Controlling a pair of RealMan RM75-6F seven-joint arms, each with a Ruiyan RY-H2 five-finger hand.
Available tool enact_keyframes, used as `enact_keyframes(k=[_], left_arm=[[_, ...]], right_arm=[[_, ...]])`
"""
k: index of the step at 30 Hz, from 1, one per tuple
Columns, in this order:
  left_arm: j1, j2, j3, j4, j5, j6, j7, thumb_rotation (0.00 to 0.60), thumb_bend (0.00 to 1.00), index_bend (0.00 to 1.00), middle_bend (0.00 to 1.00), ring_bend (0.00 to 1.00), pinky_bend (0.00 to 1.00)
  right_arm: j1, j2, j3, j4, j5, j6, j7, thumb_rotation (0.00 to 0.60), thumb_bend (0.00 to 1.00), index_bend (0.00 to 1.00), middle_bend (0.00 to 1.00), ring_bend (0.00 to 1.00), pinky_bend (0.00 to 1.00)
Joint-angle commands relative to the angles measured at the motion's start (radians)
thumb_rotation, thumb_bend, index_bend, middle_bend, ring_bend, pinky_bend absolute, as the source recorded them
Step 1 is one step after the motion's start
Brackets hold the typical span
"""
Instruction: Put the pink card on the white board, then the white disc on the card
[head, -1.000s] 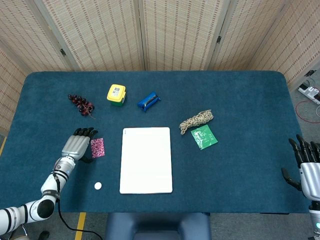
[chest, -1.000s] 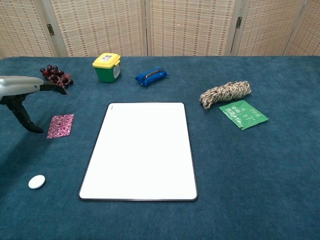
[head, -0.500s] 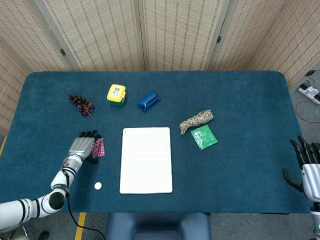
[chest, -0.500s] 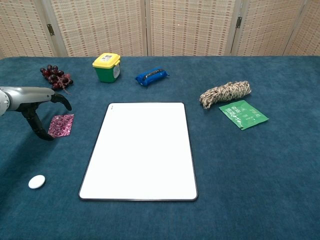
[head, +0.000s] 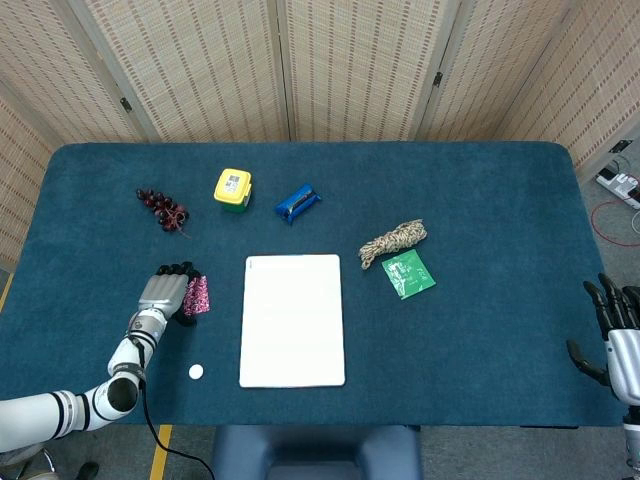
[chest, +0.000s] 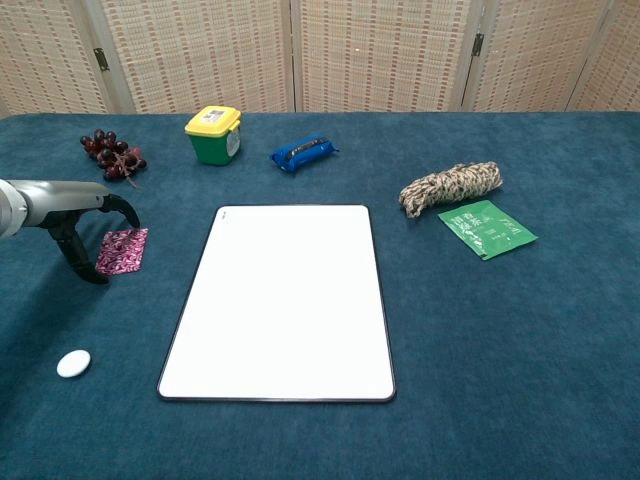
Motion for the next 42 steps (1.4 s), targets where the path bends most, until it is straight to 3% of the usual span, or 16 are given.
enact_keyframes(k=[1, 25, 42], left_arm=[[-0.005, -0.004, 0.005, 0.004, -0.005, 0.011, 0.000, 0.600, 0.24, 0.20, 0.05, 0.06, 0.00], [-0.023, -0.027, 0.014, 0.038, -0.032, 0.013, -0.029, 0.600, 0.24, 0.22, 0.05, 0.06, 0.00], [-0.022, -0.036, 0.017, 0.037, -0.011, 0.036, -0.039, 0.600, 0.29, 0.29, 0.05, 0.07, 0.00]], right_arm=[[0.001, 0.000, 0.000, 0.001, -0.001, -0.001, 0.001, 0.600, 0.37, 0.00, 0.02, 0.09, 0.04], [-0.005, -0.001, -0.001, 0.006, 0.002, 0.001, 0.010, 0.600, 0.37, 0.00, 0.02, 0.09, 0.04], [-0.009, -0.007, -0.003, 0.012, 0.001, 0.001, 0.019, 0.600, 0.37, 0.00, 0.02, 0.09, 0.04]])
